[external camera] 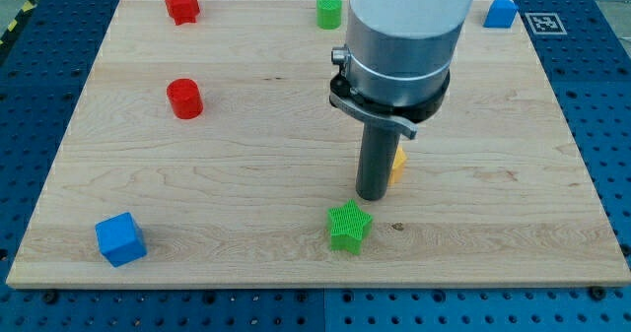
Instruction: Move the green star to the yellow hexagon
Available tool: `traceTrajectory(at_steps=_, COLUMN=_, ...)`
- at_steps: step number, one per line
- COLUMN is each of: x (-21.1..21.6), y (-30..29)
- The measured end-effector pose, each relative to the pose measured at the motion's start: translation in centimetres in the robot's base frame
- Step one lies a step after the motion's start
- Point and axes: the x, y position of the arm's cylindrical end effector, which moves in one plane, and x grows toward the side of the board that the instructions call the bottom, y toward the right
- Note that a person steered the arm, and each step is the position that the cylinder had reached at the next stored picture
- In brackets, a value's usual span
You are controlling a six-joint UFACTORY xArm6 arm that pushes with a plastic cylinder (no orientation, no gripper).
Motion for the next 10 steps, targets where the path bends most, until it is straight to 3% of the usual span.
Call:
traceTrajectory(at_steps=2, x=-3.0, y=0.0)
traceTrajectory(at_steps=4, x=4.6, y=3.0)
traceTrajectory(at_steps=5, x=6.9, y=6.2)
traceTrajectory(at_steps=7, x=8.3, y=6.2)
traceTrajectory(at_steps=8, x=9.1, y=4.8)
traceTrajectory(at_steps=10, x=8.7, y=-4.4)
